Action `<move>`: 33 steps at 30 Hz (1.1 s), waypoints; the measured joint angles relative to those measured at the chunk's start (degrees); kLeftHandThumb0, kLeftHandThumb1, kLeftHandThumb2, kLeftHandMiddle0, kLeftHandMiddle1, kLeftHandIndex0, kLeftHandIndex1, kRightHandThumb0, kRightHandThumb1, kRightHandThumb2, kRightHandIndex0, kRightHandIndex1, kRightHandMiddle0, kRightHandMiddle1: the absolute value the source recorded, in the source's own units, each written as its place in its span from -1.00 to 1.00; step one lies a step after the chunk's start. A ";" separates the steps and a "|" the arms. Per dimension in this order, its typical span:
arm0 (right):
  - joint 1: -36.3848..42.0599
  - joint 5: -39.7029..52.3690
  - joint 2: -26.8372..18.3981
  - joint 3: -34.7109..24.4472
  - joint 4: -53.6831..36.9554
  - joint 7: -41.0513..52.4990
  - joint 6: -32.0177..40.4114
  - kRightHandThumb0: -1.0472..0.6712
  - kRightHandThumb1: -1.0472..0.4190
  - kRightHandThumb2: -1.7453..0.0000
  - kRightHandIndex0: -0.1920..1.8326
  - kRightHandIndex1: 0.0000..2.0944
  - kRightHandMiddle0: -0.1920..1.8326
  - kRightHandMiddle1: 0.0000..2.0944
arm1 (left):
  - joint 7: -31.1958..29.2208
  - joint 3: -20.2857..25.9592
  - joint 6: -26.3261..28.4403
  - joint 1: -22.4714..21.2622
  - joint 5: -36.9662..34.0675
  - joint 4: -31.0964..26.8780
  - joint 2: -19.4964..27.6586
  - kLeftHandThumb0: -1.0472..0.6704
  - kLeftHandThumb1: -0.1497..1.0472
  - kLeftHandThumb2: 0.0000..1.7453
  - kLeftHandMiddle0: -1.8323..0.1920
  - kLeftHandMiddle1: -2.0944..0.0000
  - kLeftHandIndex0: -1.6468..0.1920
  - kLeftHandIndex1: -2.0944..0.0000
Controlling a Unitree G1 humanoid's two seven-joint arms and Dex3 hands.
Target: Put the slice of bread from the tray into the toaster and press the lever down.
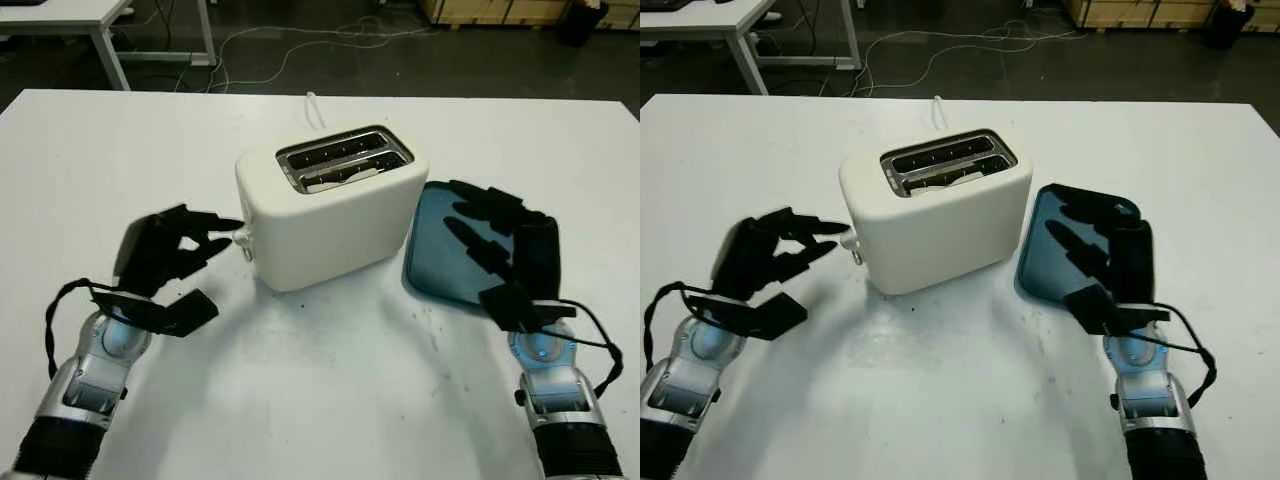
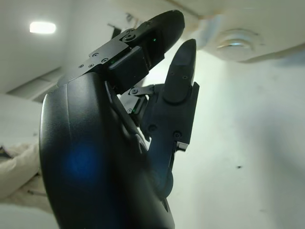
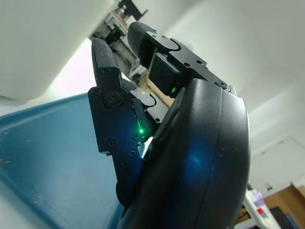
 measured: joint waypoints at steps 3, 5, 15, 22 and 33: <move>-0.67 1.79 -0.08 -0.60 -1.08 1.54 1.43 -0.38 -0.83 0.89 0.10 -0.87 0.03 -0.99 | 0.36 2.63 0.84 0.22 -0.39 -2.15 -0.79 -0.29 0.79 -0.92 0.21 -0.29 -0.31 1.00; -1.01 2.60 -0.07 -0.99 -1.72 2.23 2.62 -0.40 -0.83 0.89 0.11 -0.89 0.04 -0.99 | 0.62 4.26 1.93 0.31 -0.39 -3.57 -1.31 -0.31 0.79 -0.91 0.22 -0.29 -0.29 1.00; -2.05 5.03 -0.01 -2.05 -2.51 4.76 5.24 -0.46 -0.83 0.89 0.17 -0.95 0.06 -0.99 | 0.55 8.05 6.93 0.43 -0.46 -7.11 -4.12 -0.40 0.79 -0.90 0.22 -0.23 -0.30 0.99; -4.70 6.01 -5.73 -2.90 -1.45 11.54 8.98 -0.50 -0.83 0.92 0.18 -0.96 0.07 -1.00 | -9.62 9.07 10.02 -0.09 -0.46 -8.16 3.29 -0.40 0.75 -0.99 0.19 -0.13 -0.34 0.97; -11.62 3.63 -15.22 -0.96 1.15 19.77 13.77 -0.43 -0.81 0.99 0.18 -0.99 0.02 -1.00 | -21.57 5.27 10.26 -10.78 2.78 -4.13 14.80 -0.45 0.65 -1.00 0.10 0.04 -0.38 0.96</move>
